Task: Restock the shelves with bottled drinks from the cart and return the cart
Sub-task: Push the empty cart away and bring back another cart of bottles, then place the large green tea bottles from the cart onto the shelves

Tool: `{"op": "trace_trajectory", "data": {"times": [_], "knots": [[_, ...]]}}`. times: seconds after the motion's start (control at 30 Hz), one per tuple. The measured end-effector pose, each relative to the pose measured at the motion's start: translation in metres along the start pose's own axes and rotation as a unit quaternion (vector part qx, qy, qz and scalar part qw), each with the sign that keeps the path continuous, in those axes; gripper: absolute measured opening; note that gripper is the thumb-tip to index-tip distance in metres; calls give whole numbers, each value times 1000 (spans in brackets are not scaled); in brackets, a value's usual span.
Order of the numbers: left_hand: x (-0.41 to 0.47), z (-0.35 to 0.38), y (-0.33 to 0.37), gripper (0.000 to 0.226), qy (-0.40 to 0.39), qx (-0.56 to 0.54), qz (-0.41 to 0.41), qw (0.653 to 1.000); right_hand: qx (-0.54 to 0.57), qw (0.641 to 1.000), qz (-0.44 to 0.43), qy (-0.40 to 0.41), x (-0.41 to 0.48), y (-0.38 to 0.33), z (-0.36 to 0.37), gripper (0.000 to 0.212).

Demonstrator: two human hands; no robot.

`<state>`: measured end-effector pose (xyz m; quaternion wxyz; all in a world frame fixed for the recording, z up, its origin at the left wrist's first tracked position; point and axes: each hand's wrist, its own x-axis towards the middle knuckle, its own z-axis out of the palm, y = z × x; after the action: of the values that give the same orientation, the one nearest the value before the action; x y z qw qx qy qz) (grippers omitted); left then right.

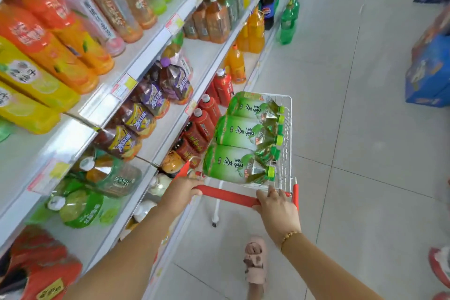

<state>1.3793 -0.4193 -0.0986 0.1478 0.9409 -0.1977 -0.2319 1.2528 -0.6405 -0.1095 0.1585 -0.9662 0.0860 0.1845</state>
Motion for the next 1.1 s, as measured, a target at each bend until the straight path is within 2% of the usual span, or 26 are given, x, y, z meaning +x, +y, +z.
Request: {"op": "trace_trajectory", "data": {"times": [0.13, 0.23, 0.47, 0.5, 0.57, 0.63, 0.73, 0.77, 0.83, 0.97, 1.1], "knots": [[71, -22, 17, 19, -19, 19, 28, 999, 13, 1000, 28, 7, 52, 25, -28, 29], [132, -40, 32, 19, -65, 30, 32, 997, 11, 998, 53, 17, 93, 43, -52, 30], [230, -55, 98, 14, -75, 125, 71, 987, 13, 993, 111, 30, 170, 115, -110, 26], [243, -54, 109, 18, -65, 147, 74, 984, 18, 992, 119, 33, 182, 130, -118, 24], [270, -49, 131, 41, -106, 192, 92, 971, 26, 991, 128, 31, 203, 159, -135, 22], [297, -41, 148, 49, -71, 196, 108, 972, 32, 990, 132, 24, 223, 185, -152, 23], [321, -50, 184, 35, -101, 220, 71, 968, 29, 990, 133, 22, 249, 218, -174, 26], [332, -47, 189, 32, -89, 231, 88, 965, 23, 991, 130, 18, 258, 228, -181, 27], [354, -48, 204, 32, -53, 188, 104, 975, 19, 992, 127, 3, 279, 250, -199, 29], [397, -59, 247, 24, -13, 50, 10, 999, 65, 988, 140, -24, 317, 297, -235, 25], [437, -71, 285, 29, -16, 29, -7, 999, 93, 984, 150, 1, 345, 335, -260, 24]]}}
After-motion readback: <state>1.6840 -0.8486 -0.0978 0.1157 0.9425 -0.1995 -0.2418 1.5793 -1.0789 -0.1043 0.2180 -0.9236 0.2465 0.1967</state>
